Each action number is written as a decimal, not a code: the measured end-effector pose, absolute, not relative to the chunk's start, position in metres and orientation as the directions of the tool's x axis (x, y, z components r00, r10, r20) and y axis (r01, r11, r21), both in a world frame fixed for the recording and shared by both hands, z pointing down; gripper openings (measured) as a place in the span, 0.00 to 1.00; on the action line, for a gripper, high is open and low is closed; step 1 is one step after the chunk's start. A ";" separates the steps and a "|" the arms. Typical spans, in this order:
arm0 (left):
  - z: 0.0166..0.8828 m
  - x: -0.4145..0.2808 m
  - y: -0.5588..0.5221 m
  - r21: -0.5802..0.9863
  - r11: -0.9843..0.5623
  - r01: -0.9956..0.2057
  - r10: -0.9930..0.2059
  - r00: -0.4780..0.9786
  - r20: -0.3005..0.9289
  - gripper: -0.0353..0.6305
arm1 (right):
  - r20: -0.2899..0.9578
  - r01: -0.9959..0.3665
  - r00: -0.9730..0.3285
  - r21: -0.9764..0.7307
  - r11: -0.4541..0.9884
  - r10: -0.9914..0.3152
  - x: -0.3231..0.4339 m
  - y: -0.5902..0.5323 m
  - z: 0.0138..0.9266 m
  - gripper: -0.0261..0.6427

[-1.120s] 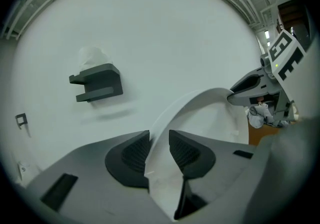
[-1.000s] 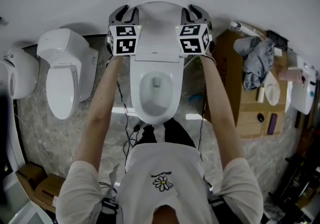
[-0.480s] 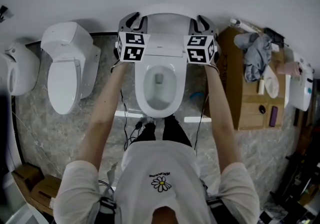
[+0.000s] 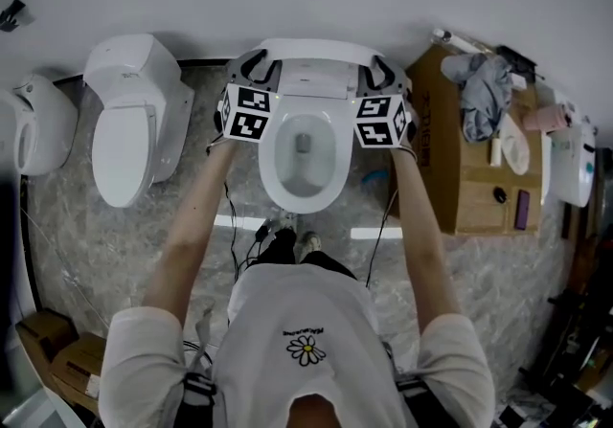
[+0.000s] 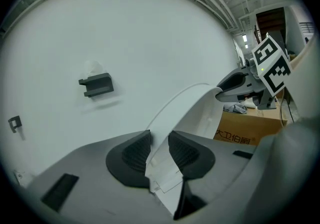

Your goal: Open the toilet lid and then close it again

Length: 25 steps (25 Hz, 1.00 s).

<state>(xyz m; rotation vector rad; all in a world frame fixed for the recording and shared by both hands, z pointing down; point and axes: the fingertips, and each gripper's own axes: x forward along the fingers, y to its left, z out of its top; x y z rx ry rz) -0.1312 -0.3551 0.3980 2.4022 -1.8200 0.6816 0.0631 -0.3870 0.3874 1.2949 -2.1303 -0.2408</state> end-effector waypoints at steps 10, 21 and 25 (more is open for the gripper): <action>0.438 -0.117 -0.267 -0.260 -0.332 -0.907 -0.874 0.193 0.446 0.27 | 0.468 -0.658 -0.409 0.443 0.608 -0.784 0.075 -0.293 0.428 0.27; 0.485 -0.105 -0.200 -0.271 -0.453 -0.849 -0.779 0.230 0.583 0.31 | 0.605 -0.606 -0.423 0.365 0.707 -0.675 0.083 -0.222 0.473 0.31; 0.501 -0.096 -0.177 -0.189 -0.500 -0.845 -0.722 0.287 0.629 0.35 | 0.640 -0.603 -0.395 0.361 0.711 -0.659 0.089 -0.200 0.492 0.31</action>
